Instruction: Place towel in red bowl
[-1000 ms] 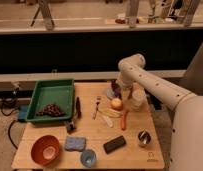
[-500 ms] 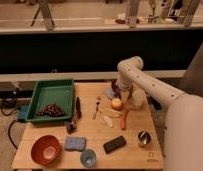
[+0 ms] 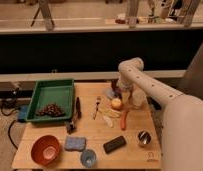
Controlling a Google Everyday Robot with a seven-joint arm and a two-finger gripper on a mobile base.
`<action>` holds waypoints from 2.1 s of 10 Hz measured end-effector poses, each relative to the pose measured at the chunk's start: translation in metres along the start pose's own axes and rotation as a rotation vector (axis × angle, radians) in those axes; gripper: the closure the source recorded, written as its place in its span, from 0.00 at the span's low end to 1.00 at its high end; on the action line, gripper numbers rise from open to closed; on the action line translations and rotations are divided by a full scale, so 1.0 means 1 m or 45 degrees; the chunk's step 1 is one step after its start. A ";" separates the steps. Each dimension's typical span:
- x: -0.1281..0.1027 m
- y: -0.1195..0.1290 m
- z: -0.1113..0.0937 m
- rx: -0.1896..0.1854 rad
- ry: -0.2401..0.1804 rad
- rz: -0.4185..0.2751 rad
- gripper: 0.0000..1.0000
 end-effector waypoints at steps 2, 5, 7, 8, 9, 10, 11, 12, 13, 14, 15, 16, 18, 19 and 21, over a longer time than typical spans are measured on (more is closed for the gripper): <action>-0.004 -0.009 -0.024 0.023 0.006 -0.055 0.20; -0.030 -0.024 -0.025 0.020 0.026 -0.129 0.20; -0.045 -0.033 -0.013 -0.007 0.049 -0.155 0.20; -0.050 -0.036 -0.008 -0.017 0.059 -0.164 0.20; -0.054 -0.037 -0.005 -0.025 0.076 -0.172 0.20; -0.061 -0.040 -0.002 -0.031 0.082 -0.182 0.20; -0.066 -0.042 -0.001 -0.033 0.091 -0.193 0.20; -0.068 -0.043 0.001 -0.036 0.097 -0.201 0.20; -0.068 -0.044 0.002 -0.042 0.102 -0.200 0.20; -0.068 -0.046 0.004 -0.050 0.106 -0.203 0.20; -0.069 -0.048 0.006 -0.051 0.103 -0.205 0.20; -0.070 -0.050 0.009 -0.054 0.100 -0.207 0.20; -0.068 -0.052 0.012 -0.061 0.098 -0.206 0.20; -0.068 -0.054 0.015 -0.060 0.093 -0.207 0.20; -0.069 -0.055 0.019 -0.064 0.070 -0.215 0.20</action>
